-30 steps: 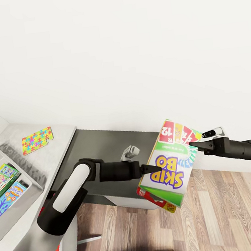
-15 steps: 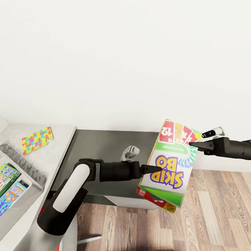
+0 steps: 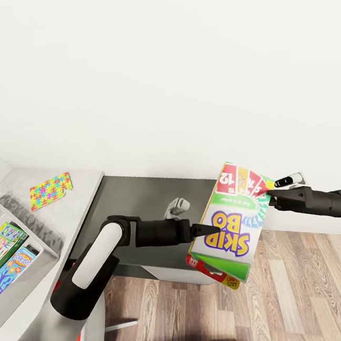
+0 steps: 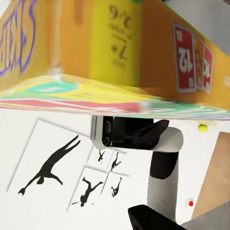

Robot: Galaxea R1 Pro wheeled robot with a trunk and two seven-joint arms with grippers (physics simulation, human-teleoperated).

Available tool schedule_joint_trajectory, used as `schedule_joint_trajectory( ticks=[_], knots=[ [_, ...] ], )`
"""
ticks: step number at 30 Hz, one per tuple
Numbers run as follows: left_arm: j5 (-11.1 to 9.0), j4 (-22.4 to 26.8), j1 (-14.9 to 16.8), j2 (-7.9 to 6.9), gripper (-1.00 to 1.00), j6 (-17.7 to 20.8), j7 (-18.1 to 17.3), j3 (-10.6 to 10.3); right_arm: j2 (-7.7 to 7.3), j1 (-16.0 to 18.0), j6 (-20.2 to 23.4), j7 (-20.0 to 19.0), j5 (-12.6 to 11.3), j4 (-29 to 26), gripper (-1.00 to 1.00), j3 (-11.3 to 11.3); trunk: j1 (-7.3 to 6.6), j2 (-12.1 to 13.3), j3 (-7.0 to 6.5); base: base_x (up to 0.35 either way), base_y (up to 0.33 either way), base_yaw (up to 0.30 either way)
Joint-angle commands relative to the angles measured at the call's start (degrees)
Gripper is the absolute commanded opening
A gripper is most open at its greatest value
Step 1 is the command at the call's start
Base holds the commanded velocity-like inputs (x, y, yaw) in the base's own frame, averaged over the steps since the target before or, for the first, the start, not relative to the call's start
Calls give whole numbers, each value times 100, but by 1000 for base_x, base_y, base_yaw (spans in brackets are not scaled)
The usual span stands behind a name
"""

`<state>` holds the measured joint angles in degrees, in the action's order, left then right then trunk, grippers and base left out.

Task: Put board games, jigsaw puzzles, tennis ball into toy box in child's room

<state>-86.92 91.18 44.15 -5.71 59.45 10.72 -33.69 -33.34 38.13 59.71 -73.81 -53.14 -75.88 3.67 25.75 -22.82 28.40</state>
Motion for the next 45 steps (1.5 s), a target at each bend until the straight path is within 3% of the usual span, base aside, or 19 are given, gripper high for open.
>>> schedule_joint_trajectory(
  ticks=[1, 20, 27, 30, 31, 36, 37, 39, 45],
  knots=[
    [-62, 5, 6, -3, -100, 3, 61, -6, -5, 6, 29, -10, -15, 3, 100, 11, 3, -10, 9, 0, 0, 0],
    [-55, 12, 6, -13, -100, -1, 69, 27, -5, 2, 29, -1, 3, 3, 100, 9, 3, -10, 9, 0, 0, 0],
    [-53, 49, -7, -73, -100, -17, 77, 169, -11, -5, 29, 14, 21, 27, 100, -49, 3, -10, 9, 0, 0, 0],
    [-54, 65, -113, -124, -100, -32, 78, 541, -10, -11, 29, 72, 28, 56, 100, -92, 3, -10, 9, 0, 0, 0],
    [-54, 65, -113, -124, -100, -32, 78, 541, -10, -11, 29, 72, 28, 56, 100, -92, 3, -10, 9, 0, 0, 0],
    [-59, 78, -482, -123, -100, -42, 43, 1406, -2, -14, 29, 566, 30, 185, 100, -197, 3, -10, 9, 0, 0, 0],
    [-59, 78, -482, -123, -100, -42, 43, 1406, -2, -14, 29, 566, 30, 185, 100, -197, 3, -10, 9, 0, 0, 0],
    [-60, 80, -602, -114, -100, -46, -48, 1727, 3, -15, 29, 838, 28, 224, 100, -256, 3, -10, 9, 0, 0, 0],
    [308, -120, -793, -78, -100, -228, -242, 1916, 197, -210, -124, 1027, -1, 29, 100, -448, 3, -10, 9, 0, 0, 0]
  ],
)
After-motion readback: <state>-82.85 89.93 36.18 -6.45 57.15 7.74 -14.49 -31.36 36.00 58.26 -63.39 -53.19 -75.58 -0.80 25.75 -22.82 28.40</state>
